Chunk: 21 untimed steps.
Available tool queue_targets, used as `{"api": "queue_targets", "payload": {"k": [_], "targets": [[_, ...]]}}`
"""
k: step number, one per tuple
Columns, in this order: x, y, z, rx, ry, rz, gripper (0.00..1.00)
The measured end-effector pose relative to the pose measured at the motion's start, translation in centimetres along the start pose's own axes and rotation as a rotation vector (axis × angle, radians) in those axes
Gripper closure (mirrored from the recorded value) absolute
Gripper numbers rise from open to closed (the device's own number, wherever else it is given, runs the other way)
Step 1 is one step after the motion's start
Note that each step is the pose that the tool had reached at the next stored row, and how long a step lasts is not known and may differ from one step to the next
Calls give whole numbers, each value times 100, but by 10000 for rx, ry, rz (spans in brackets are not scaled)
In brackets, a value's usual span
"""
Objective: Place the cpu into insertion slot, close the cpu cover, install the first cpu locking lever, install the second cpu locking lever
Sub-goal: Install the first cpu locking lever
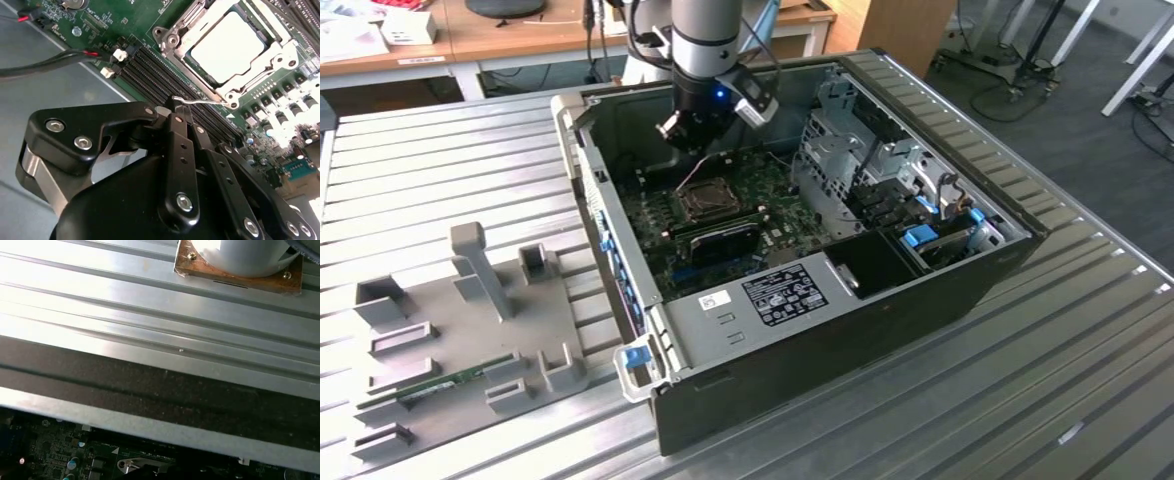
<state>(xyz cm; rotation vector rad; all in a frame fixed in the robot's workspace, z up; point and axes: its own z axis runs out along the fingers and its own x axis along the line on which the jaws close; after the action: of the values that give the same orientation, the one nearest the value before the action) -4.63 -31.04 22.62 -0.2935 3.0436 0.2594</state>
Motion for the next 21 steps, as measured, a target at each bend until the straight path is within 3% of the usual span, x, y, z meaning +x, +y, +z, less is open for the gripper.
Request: {"api": "queue_targets", "payload": {"k": [18, 21], "targets": [[-22, 41, -245, -1, 0, 0, 90], [-12, 45, -255, -1, -13, -1, 90]]}}
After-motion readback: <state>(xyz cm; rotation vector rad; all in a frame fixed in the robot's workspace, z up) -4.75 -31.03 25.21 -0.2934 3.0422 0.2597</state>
